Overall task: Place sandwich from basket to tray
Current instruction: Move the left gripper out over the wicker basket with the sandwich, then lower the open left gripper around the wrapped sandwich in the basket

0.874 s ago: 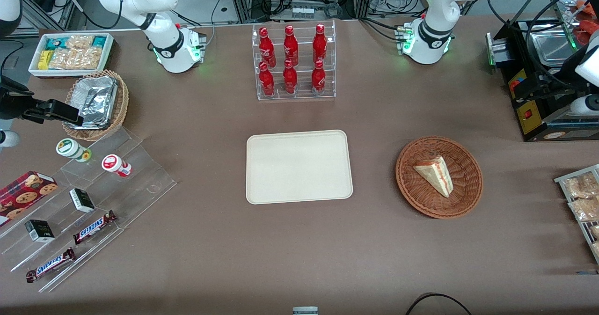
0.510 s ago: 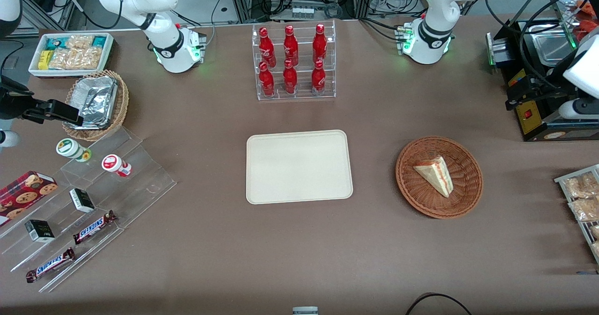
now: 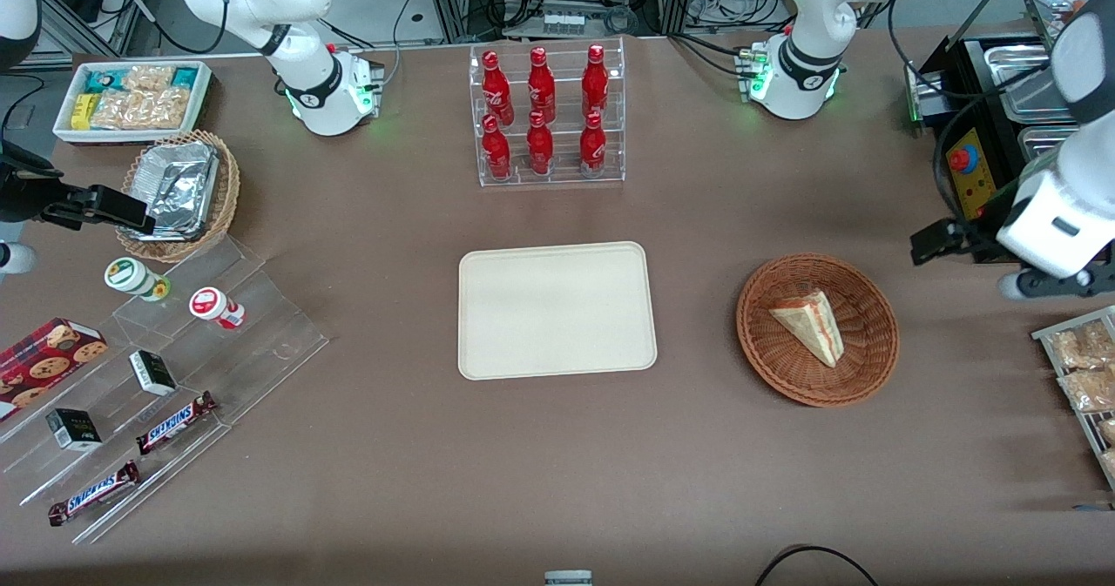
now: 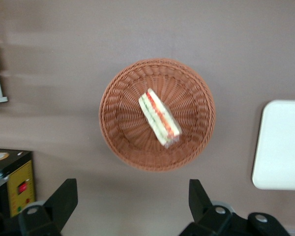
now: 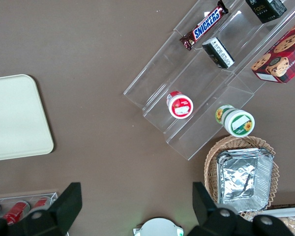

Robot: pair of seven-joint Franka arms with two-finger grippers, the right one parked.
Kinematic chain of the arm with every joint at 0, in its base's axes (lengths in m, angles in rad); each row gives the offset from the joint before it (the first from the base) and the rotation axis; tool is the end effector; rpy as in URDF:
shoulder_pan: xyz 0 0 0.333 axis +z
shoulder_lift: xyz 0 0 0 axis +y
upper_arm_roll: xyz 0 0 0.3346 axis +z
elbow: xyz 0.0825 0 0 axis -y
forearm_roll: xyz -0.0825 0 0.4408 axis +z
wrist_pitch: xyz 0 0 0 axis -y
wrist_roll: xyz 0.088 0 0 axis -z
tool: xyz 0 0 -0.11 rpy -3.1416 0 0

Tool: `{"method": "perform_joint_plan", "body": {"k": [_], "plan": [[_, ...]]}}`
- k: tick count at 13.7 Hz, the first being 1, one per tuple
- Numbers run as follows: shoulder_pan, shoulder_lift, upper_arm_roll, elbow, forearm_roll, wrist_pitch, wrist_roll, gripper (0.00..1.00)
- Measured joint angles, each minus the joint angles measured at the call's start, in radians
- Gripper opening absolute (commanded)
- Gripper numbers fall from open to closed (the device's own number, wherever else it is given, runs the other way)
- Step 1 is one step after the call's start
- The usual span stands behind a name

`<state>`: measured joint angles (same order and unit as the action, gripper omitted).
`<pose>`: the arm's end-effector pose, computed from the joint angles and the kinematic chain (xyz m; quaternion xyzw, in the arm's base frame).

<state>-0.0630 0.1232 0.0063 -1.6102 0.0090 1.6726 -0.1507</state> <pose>0.6515 -0.0363 0.5498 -0.9985 -0.0464 0.0297 0.0080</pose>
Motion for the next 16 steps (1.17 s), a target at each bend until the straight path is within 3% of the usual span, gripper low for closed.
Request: {"method": "perform_joint_plan", "body": {"k": [5,9,16], "plan": [[-0.007,0.007,0.000,-0.189,0.000,0.236,-0.169,1.00],[-0.070,0.042,-0.003,-0.269,0.001,0.337,-0.398,1.00],[-0.084,0.066,0.001,-0.471,0.002,0.647,-0.563,1.00]]}}
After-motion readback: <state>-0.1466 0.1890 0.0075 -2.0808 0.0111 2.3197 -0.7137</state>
